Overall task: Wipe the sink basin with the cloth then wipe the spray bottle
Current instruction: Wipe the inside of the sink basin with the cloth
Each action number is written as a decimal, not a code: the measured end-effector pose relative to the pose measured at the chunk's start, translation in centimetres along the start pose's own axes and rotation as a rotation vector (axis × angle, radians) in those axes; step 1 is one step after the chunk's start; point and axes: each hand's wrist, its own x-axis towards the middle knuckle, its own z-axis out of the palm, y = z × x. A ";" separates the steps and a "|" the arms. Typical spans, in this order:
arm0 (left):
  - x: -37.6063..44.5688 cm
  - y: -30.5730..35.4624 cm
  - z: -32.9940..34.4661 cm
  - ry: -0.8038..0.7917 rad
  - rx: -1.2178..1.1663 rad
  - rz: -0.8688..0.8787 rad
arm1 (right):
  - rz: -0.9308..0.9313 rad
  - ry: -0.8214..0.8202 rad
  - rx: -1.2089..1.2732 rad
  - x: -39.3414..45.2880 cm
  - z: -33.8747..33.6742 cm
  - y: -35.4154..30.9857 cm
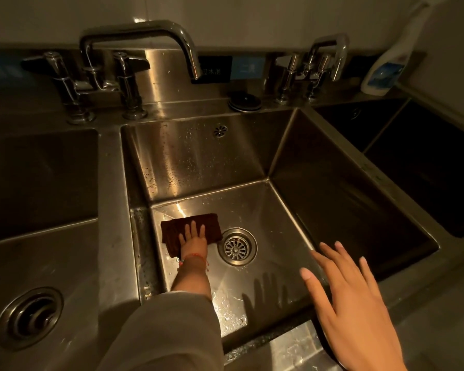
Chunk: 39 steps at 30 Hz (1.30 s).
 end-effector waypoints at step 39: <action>4.4 -3.0 -2.9 0.048 -0.060 -0.016 | 0.009 0.048 0.019 0.5 1.2 0.5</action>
